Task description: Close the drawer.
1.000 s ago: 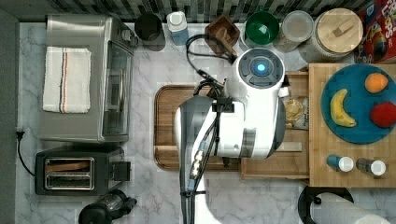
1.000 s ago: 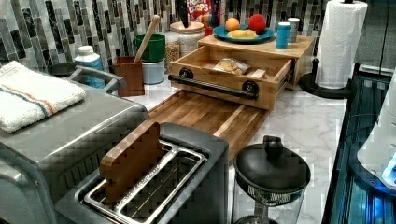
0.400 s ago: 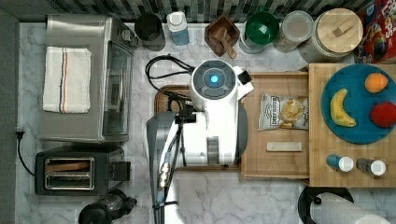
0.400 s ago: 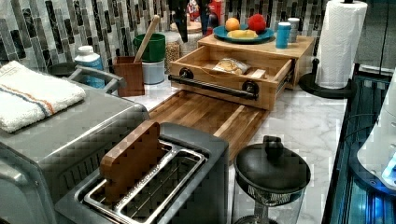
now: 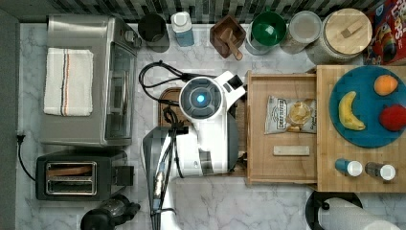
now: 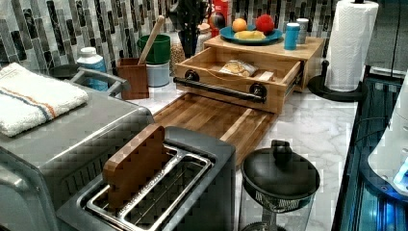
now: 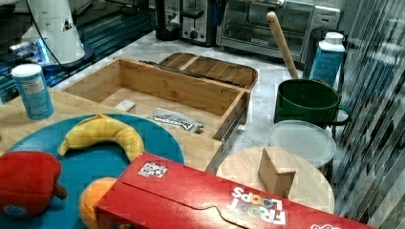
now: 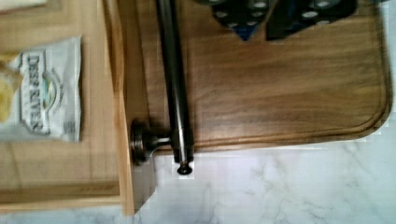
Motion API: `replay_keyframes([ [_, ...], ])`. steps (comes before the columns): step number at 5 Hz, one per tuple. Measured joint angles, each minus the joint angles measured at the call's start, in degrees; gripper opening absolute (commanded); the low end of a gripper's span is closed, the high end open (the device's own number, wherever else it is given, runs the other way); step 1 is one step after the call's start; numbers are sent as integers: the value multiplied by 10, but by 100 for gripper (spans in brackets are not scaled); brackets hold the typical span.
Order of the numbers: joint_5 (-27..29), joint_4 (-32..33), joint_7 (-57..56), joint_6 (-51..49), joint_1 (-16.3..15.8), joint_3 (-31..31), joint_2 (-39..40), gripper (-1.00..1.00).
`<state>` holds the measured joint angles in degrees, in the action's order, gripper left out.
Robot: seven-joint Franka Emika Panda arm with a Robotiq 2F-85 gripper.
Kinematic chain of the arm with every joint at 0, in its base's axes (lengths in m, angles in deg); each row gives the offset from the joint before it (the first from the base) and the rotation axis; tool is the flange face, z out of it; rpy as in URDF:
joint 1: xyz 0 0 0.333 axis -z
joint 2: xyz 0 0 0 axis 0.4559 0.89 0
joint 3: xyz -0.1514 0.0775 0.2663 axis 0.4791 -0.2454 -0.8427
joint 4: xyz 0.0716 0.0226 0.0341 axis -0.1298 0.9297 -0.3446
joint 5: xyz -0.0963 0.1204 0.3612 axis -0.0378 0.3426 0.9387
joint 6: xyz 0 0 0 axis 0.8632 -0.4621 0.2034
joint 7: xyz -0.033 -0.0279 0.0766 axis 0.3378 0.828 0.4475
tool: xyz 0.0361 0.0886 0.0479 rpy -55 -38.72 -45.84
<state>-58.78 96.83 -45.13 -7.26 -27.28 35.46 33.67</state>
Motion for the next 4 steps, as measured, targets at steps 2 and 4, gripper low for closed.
replay_keyframes([
  [2,-10,56,1,62,2,0,15,-100],
  [4,-18,91,1,120,2,6,75,-100],
])
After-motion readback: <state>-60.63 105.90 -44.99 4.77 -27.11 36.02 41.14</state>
